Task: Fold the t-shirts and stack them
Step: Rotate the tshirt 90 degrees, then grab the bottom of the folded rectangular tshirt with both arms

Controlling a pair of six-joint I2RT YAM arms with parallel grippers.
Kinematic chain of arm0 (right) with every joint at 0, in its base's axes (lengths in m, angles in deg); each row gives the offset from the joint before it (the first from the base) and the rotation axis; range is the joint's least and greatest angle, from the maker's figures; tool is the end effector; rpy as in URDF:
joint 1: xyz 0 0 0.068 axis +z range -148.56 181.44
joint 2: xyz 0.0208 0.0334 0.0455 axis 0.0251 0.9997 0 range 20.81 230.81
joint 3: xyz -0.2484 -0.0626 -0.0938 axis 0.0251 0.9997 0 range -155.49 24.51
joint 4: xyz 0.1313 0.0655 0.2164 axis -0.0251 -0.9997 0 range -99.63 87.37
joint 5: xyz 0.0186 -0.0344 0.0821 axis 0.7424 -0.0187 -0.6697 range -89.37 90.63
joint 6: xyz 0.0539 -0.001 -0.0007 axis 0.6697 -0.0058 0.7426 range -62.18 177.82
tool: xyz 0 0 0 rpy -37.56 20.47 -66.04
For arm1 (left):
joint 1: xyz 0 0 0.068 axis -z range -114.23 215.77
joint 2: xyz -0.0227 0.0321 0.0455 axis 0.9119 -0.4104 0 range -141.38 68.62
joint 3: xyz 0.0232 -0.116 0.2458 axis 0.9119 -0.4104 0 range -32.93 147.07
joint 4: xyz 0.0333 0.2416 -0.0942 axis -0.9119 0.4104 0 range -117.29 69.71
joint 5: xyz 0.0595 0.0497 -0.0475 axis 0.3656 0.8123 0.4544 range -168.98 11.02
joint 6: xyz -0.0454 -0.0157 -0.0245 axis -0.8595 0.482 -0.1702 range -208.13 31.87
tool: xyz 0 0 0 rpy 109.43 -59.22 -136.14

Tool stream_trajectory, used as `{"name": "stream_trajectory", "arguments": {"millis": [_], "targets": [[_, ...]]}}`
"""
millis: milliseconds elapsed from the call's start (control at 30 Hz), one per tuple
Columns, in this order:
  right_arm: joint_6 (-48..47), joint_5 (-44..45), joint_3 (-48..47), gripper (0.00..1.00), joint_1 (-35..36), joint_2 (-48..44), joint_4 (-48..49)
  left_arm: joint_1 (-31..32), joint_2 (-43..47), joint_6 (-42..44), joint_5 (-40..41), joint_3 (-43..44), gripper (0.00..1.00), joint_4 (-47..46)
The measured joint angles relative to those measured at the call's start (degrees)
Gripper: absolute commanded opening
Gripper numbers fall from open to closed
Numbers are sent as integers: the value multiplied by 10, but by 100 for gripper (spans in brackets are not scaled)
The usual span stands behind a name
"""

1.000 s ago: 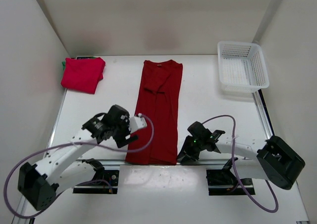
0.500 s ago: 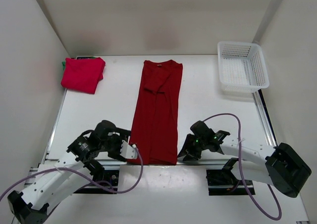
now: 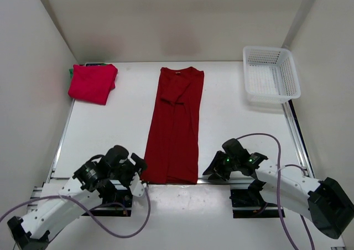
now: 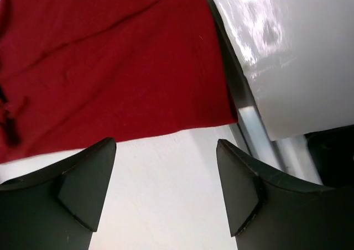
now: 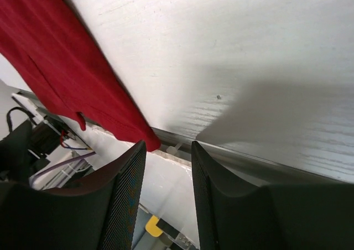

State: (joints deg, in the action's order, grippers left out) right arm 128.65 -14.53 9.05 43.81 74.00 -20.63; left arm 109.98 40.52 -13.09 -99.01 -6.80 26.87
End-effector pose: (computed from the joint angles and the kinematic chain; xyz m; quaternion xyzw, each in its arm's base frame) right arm 0.1071 0.1101 0.1328 0.1952 0.9277 0.3132 0.0556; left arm 0.0588 -0.0742 0.2002 0.8384 0.4326 -0.0841 0.3207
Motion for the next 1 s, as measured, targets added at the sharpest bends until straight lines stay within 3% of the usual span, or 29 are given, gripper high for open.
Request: {"name": "stream_trajectory", "arguments": {"millis": [100, 233, 333, 600, 833, 1000], "targets": [[9, 0, 9, 44, -5, -20, 2, -20, 52, 80, -1, -56, 83, -8], [14, 0, 19, 44, -6, -30, 1, -62, 45, 186, 0, -91, 81, -29], [14, 0, 19, 44, -7, -29, 1, -49, 40, 226, 5, -105, 78, -57], [11, -17, 19, 44, -28, -23, 1, 55, -19, 230, 16, -108, 76, -93], [2, -27, 16, 44, -37, -14, 2, 73, -39, 230, 33, -110, 66, -99], [-13, -34, 1, 44, -38, 14, 1, 71, -70, 225, 45, -94, 69, -93]]}}
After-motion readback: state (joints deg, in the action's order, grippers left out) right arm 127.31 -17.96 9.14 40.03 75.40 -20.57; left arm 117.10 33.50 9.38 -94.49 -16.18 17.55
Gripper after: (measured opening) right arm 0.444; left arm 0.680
